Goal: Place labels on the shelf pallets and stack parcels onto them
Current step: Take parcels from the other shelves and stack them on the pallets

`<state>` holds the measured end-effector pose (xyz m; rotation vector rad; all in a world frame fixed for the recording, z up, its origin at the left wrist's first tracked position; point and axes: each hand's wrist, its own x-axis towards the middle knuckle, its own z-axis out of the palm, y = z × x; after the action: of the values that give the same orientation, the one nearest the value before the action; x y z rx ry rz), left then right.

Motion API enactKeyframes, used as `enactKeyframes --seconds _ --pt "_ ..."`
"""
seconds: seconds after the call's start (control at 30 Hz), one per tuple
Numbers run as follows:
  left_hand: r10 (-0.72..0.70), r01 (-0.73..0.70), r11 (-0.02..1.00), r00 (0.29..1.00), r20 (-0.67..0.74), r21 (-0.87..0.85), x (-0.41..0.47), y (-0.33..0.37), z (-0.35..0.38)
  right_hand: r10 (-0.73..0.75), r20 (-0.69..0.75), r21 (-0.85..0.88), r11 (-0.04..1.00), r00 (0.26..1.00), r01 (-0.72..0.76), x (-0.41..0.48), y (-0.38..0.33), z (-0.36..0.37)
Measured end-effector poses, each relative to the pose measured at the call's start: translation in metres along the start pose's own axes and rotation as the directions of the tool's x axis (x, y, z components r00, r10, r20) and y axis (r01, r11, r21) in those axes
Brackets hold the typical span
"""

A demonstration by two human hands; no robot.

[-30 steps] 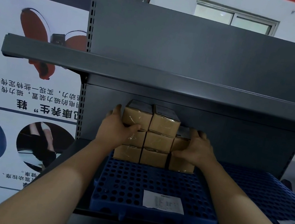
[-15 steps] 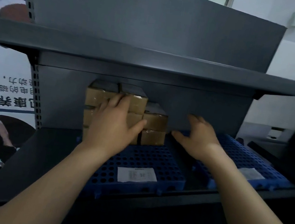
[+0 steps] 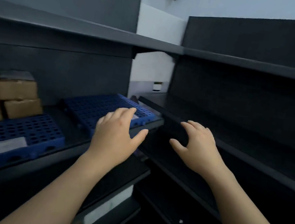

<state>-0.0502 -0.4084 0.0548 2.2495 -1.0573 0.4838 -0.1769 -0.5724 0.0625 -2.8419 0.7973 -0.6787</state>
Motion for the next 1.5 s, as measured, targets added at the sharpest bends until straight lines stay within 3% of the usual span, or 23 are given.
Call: enactKeyframes --seconds 0.37,0.7,0.87,1.03,1.17,1.4,1.5 --pt "0.300 -0.275 0.946 0.942 0.147 -0.171 -0.043 0.256 0.134 0.393 -0.050 -0.189 0.899 0.918 -0.395 -0.161 0.234 -0.099" --pt "0.534 -0.440 0.824 0.813 0.232 -0.357 -0.054 0.428 0.213 0.670 -0.198 -0.155 0.700 0.716 -0.698 -0.255 0.373 -0.169" --pt "0.566 -0.351 0.772 0.758 0.324 -0.530 -0.032 0.497 0.260 0.753 -0.261 -0.097 0.603 0.605 -0.792 -0.255 0.433 -0.187" --pt "0.546 -0.135 0.770 0.645 0.534 -0.623 -0.002 0.557 0.308 0.801 -0.285 -0.005 0.547 0.526 -0.837 -0.232 0.489 -0.196" --pt "0.549 0.012 0.735 0.575 0.606 -0.678 0.017 0.595 0.342 0.858 -0.247 0.116 0.488 0.450 -0.865 -0.211 0.524 -0.198" --pt "0.568 0.283 0.658 0.422 0.706 -0.698 0.023 0.626 0.371 0.905 -0.194 0.408 0.426 0.380 -0.807 -0.191 0.556 -0.188" --pt "0.585 0.351 0.613 0.399 0.706 -0.707 0.018 0.629 0.369 0.901 -0.188 0.479 0.431 0.390 -0.765 -0.190 0.560 -0.181"
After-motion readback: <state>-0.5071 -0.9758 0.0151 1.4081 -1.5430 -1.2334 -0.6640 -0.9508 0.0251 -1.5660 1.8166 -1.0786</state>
